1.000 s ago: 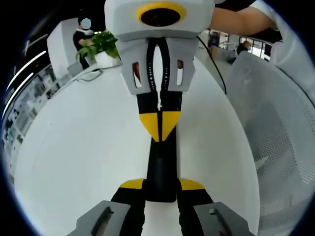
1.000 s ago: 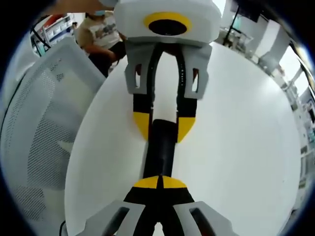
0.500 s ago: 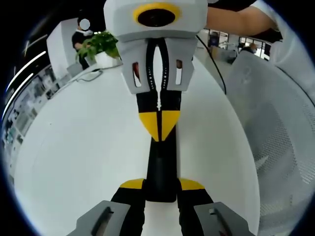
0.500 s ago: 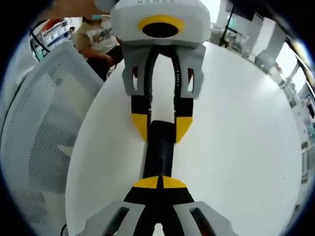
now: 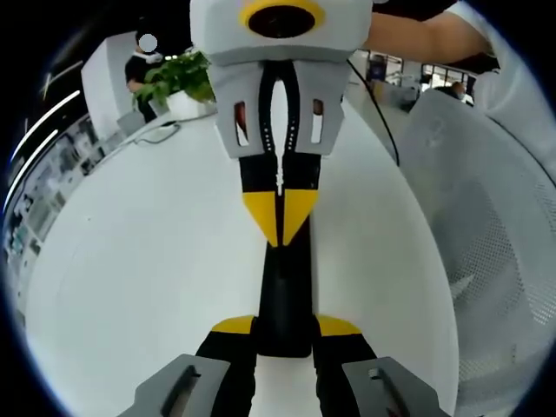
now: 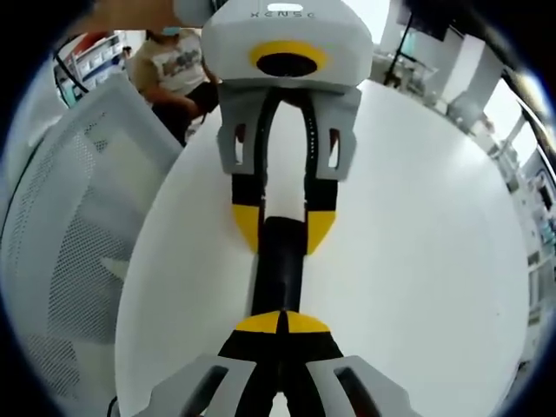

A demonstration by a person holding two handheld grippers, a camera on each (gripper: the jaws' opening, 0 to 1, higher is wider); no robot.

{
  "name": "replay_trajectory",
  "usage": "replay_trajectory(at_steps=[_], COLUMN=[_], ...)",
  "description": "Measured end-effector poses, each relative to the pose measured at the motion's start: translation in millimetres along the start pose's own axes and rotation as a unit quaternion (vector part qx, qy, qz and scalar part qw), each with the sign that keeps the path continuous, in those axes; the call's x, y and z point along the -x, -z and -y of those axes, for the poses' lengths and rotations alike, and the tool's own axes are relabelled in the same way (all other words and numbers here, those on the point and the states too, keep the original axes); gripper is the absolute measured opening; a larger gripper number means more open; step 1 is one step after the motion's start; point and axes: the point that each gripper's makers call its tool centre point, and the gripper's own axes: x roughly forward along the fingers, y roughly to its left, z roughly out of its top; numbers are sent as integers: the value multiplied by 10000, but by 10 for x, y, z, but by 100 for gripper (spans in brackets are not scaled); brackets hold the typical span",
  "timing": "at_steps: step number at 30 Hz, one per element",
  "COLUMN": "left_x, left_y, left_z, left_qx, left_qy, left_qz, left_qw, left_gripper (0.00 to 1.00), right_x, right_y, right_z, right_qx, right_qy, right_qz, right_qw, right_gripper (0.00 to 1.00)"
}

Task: Press the specified remote control buttons in sequence, fully releasing each button before pressing the next.

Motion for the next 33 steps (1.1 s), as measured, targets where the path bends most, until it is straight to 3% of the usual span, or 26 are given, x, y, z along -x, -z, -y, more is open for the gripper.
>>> replay_trajectory(at_steps=[18, 33], left_x=[-6, -2], left_y=[5, -1], left_z=[-15, -8], left_qx=[-28, -29], left_qy=[6, 13], left_qz=[-58, -60], left_qw=[10000, 10000], left_gripper=[24, 24], right_x=[247, 239], right_y=[-166, -150], right_z=[-4, -33], right_qx=[83, 87], right_qy=[249, 218], right_qz=[174, 112], right_qw=[9995, 9997], right_gripper=[0, 0])
